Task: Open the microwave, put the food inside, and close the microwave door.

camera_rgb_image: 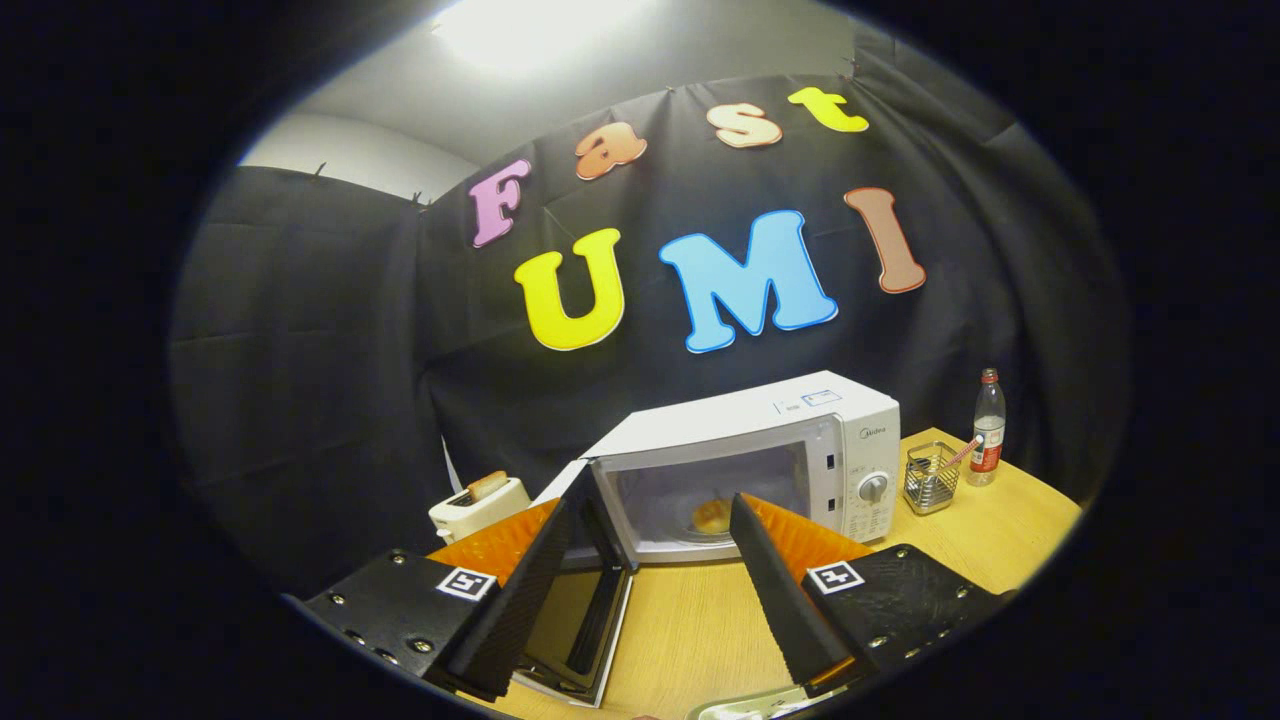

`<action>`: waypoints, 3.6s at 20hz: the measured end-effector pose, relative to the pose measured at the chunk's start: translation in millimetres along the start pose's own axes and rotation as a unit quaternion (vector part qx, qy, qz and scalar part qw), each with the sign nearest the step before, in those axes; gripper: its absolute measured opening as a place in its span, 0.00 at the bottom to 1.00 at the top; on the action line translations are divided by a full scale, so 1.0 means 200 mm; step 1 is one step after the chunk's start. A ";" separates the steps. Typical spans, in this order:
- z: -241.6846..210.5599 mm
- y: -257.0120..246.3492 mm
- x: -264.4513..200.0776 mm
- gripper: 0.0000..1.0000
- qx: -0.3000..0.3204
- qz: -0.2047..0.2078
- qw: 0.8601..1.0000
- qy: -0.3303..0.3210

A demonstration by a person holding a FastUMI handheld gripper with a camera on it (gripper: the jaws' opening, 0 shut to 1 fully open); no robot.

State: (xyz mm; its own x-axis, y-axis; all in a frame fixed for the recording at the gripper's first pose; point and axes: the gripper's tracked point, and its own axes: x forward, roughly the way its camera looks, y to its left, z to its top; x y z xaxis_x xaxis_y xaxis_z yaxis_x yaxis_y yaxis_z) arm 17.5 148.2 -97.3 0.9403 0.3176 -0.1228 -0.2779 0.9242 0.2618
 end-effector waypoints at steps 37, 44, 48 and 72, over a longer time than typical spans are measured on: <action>-0.77 0.83 -0.03 0.01 -0.049 0.176 0.971 0.156; -0.75 0.53 0.01 0.01 -0.062 0.131 0.976 0.164; -0.69 0.34 0.05 0.01 -0.060 0.098 0.981 0.159; -0.42 -0.56 0.41 0.01 -0.042 -0.061 0.989 0.126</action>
State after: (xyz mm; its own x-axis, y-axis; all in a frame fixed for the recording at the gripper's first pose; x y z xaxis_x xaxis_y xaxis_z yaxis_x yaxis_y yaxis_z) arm 108.9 88.8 -217.5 0.8917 0.2347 -0.3870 -0.1903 0.9702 0.1500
